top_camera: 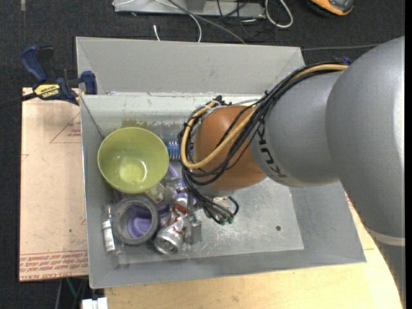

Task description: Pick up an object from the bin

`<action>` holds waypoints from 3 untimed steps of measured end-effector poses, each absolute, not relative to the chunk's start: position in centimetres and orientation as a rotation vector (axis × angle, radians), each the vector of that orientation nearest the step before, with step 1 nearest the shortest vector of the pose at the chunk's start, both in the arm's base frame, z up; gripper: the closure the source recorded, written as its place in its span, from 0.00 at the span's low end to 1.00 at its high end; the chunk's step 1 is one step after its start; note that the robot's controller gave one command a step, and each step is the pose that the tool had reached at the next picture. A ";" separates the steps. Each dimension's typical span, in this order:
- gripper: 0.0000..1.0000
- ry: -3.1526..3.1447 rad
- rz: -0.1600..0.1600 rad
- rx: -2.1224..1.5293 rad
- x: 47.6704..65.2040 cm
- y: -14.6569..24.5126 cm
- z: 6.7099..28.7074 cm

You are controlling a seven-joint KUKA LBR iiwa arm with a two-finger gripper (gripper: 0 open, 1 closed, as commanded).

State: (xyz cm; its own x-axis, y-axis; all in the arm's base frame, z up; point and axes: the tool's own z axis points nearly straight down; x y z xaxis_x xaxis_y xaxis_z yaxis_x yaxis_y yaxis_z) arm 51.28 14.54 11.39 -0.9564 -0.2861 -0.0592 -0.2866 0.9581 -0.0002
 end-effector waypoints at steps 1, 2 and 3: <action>0.00 3.069 0.008 -0.393 51.0 14.4 10.6; 1.00 2.935 -0.004 -0.963 51.3 20.9 17.8; 1.00 2.938 -0.005 -0.961 51.2 20.8 17.7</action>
Offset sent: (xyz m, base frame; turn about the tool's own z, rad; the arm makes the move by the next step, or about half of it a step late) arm -0.0008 0.0619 0.0630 -0.3430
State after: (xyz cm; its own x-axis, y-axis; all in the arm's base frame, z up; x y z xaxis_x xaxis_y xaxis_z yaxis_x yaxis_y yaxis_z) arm 51.22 20.75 17.66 -0.8054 -0.5909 -0.0471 -0.5907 0.8067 -0.0189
